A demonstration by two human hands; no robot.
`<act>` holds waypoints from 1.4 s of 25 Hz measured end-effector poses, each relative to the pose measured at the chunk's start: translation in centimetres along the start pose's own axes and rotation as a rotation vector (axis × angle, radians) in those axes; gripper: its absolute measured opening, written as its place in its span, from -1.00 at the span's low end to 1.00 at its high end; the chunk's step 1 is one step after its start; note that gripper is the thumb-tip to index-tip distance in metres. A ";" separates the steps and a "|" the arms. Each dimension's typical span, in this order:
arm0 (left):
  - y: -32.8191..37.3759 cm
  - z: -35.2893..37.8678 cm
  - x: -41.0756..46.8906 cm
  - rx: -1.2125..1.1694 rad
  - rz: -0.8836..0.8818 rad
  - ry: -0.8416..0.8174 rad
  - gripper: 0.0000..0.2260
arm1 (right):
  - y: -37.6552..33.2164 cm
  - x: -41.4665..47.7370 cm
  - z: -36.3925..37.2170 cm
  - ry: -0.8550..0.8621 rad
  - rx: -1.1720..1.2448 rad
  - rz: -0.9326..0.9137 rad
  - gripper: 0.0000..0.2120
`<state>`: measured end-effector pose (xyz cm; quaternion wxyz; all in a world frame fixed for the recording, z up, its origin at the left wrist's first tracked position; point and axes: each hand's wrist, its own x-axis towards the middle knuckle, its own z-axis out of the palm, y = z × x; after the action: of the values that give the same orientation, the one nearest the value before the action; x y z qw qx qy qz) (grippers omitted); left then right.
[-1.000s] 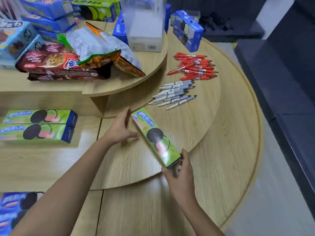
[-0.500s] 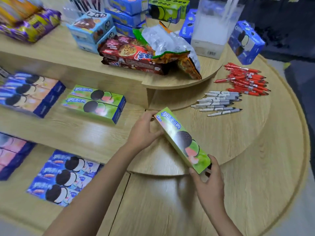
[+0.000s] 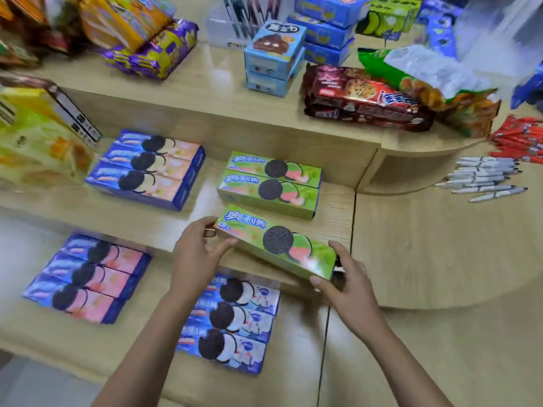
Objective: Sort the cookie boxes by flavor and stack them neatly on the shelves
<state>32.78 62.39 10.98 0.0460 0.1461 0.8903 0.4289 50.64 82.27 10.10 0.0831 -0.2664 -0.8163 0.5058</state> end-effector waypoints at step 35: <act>-3.7 0.9 8.6 0.000 0.119 -0.326 -0.41 | -1.4 8.9 4.7 0.149 -0.033 -0.018 -0.23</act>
<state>23.96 63.46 7.97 0.1644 0.2659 0.8609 0.4013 40.79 82.73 7.86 0.1437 -0.2974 -0.8183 0.4704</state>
